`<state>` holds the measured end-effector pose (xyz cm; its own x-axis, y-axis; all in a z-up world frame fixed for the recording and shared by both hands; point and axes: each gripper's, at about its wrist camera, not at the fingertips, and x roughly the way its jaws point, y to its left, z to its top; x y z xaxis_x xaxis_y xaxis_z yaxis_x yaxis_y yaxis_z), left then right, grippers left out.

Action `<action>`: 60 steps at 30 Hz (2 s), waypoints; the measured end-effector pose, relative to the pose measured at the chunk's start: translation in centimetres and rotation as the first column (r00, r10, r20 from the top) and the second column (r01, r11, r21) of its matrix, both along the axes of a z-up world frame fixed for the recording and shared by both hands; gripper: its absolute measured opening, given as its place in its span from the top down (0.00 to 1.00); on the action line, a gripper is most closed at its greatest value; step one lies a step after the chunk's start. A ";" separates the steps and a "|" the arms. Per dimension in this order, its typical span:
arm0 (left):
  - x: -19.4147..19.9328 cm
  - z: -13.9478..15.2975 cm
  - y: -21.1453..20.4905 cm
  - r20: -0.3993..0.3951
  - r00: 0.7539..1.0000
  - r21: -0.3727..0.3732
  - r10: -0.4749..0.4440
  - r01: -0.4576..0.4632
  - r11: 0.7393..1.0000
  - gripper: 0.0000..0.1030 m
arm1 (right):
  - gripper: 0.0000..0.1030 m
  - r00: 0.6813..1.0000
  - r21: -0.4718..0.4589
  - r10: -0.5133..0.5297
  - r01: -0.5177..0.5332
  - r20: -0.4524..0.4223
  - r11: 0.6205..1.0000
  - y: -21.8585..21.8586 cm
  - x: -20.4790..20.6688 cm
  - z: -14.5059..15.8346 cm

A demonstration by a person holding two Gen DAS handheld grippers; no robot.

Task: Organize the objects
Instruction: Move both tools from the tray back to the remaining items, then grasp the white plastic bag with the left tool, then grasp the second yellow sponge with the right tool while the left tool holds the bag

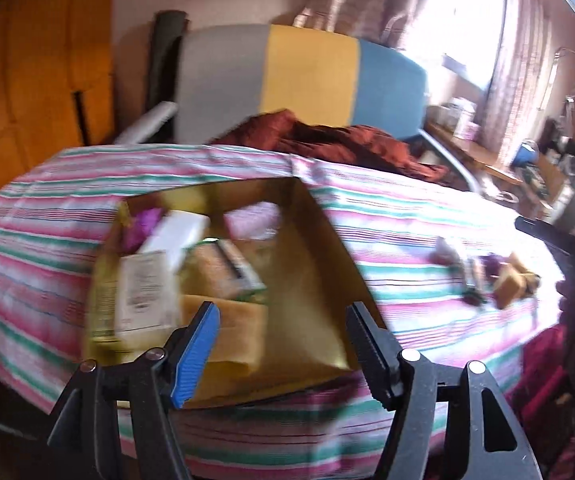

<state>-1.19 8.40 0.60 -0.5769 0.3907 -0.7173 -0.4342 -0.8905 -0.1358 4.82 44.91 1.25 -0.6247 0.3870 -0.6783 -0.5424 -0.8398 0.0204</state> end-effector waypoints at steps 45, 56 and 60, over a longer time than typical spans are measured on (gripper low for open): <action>-9.5 -12.0 35.2 0.357 0.859 -0.027 -0.368 0.403 0.915 0.43 | 0.00 0.913 -0.473 -0.382 0.277 -0.140 0.836 13.6 8.0 -4.1; -10.5 -12.4 31.8 0.353 0.872 0.018 -0.339 0.356 0.934 0.73 | 0.03 0.955 -0.464 -0.296 0.259 -0.007 0.847 13.3 5.7 -6.0; -9.6 -12.0 30.8 0.335 0.884 -0.002 -0.326 0.347 0.938 0.73 | 0.08 0.969 -0.460 -0.214 0.248 0.127 0.853 12.5 3.7 -8.3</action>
<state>-10.74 39.24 -11.37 -0.1497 0.4698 -0.8700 -0.6499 -0.7098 -0.2715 8.49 57.42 -7.03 -0.5022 0.1403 -0.8533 -0.7342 -0.5904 0.3351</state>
